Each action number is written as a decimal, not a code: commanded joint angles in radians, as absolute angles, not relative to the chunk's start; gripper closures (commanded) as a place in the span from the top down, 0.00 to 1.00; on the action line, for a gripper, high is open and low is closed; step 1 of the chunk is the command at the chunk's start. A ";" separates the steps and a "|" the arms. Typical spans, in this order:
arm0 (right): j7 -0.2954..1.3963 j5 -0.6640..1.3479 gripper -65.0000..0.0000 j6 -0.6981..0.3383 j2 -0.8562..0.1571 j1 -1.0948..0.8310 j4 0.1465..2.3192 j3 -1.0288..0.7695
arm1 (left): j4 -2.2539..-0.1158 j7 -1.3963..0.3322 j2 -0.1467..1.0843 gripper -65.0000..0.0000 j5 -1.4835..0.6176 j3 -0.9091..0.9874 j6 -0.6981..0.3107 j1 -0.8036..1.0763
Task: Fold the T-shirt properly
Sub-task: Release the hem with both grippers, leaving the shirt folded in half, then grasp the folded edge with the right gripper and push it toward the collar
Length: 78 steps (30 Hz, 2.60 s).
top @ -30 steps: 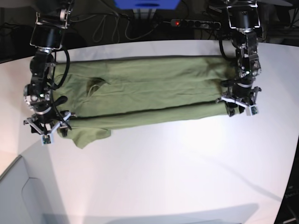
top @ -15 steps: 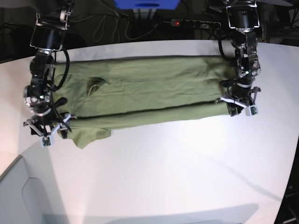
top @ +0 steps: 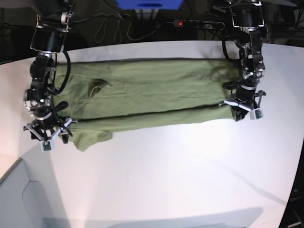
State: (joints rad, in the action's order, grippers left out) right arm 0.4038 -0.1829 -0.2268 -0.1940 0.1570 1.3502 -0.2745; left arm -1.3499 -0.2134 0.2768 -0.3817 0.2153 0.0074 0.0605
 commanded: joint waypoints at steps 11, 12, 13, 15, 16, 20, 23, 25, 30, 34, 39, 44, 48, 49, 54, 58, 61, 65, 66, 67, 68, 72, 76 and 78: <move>0.380 -0.180 0.60 -0.229 -0.205 0.177 1.366 -0.277 | -1.374 -0.234 0.286 0.35 -0.384 0.222 0.008 0.048; 0.380 -0.180 0.60 -0.229 -0.205 0.177 1.366 -0.277 | -1.374 -0.236 0.286 0.34 -0.384 0.222 0.008 0.048; 0.380 -0.180 0.60 -0.229 -0.205 0.177 1.366 -0.277 | -1.374 -0.236 0.286 0.33 -0.384 0.222 0.008 0.048; 0.380 -0.180 0.60 -0.229 -0.205 0.177 1.366 -0.277 | -1.374 -0.236 0.286 0.30 -0.384 0.222 0.008 0.048; 0.380 -0.180 0.60 -0.229 -0.205 0.177 1.366 -0.277 | -1.374 -0.236 0.286 0.30 -0.384 0.222 0.008 0.048; 0.380 -0.180 0.60 -0.229 -0.205 0.177 1.366 -0.277 | -1.377 -0.237 0.286 0.30 -0.384 0.222 0.008 0.048; 0.380 -0.180 0.60 -0.229 -0.205 0.177 1.366 -0.275 | -1.405 -0.237 0.286 0.30 -0.384 0.222 0.008 0.065; 0.380 -0.180 0.60 -0.229 -0.205 0.177 1.366 -0.275 | -1.432 -0.237 0.286 0.30 -0.384 0.222 0.008 0.076; 0.380 -0.180 0.60 -0.229 -0.205 0.179 1.366 -0.275 | -1.435 -0.237 0.286 0.30 -0.384 0.222 0.008 0.076; 0.380 -0.180 0.60 -0.229 -0.205 0.179 1.365 -0.275 | -1.434 -0.237 0.286 0.30 -0.384 0.222 0.008 0.076; 0.380 -0.180 0.60 -0.229 -0.205 0.179 1.365 -0.275 | -1.432 -0.237 0.286 0.29 -0.384 0.222 0.008 0.076; 0.380 -0.180 0.60 -0.229 -0.205 0.179 1.365 -0.275 | -1.432 -0.237 0.285 0.27 -0.384 0.222 0.008 0.074; 0.380 -0.180 0.60 -0.229 -0.205 0.179 1.365 -0.275 | -1.432 -0.232 0.285 0.07 -0.384 0.222 0.008 0.071; 0.380 -0.180 0.60 -0.229 -0.205 0.179 1.365 -0.275 | -1.432 -0.231 0.285 0.02 -0.384 0.222 0.008 0.071; 0.381 -0.180 0.60 -0.229 -0.205 0.193 1.366 -0.275 | -1.434 -0.232 0.285 0.00 -0.384 0.222 0.008 0.071; 0.400 -0.180 0.60 -0.229 -0.196 0.232 1.363 -0.275 | -1.451 -0.232 0.285 0.00 -0.384 0.222 0.008 0.076; 0.487 -0.180 0.59 -0.246 -0.183 0.282 1.363 -0.274 | -1.458 -0.236 0.285 0.00 -0.384 0.222 0.008 0.077; 0.573 -0.186 0.60 -0.355 -0.166 0.354 1.343 -0.240 | -1.483 -0.236 0.285 0.00 -0.384 0.222 0.008 0.088; 0.593 -0.186 0.60 -0.360 -0.170 0.377 1.320 -0.219 | -1.489 -0.236 0.285 0.00 -0.384 0.222 0.008 0.088; 0.605 -0.186 0.60 -0.360 -0.170 0.403 1.293 -0.197 | -1.489 -0.234 0.285 0.00 -0.384 0.222 0.008 0.088; 0.615 -0.186 0.60 -0.360 -0.170 0.421 1.267 -0.180 | -1.489 -0.232 0.285 0.00 -0.384 0.222 0.008 0.088; 0.613 -0.186 0.60 -0.361 -0.170 0.481 1.138 -0.150 | -1.489 -0.232 0.285 0.00 -0.384 0.222 0.008 0.088; 0.608 -0.186 0.60 -0.361 -0.170 0.522 1.029 -0.147 | -1.489 -0.231 0.285 0.00 -0.383 0.222 0.008 0.088; 0.608 -0.186 0.60 -0.361 -0.170 0.538 0.993 -0.147 | -1.489 -0.231 0.285 0.00 -0.383 0.222 0.008 0.087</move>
State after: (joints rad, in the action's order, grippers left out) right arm 0.6327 -0.1982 -0.3435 -0.1612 0.5003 0.9737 -0.1448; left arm -1.4689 -0.2584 0.2741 -0.3809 0.2173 0.0113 0.0994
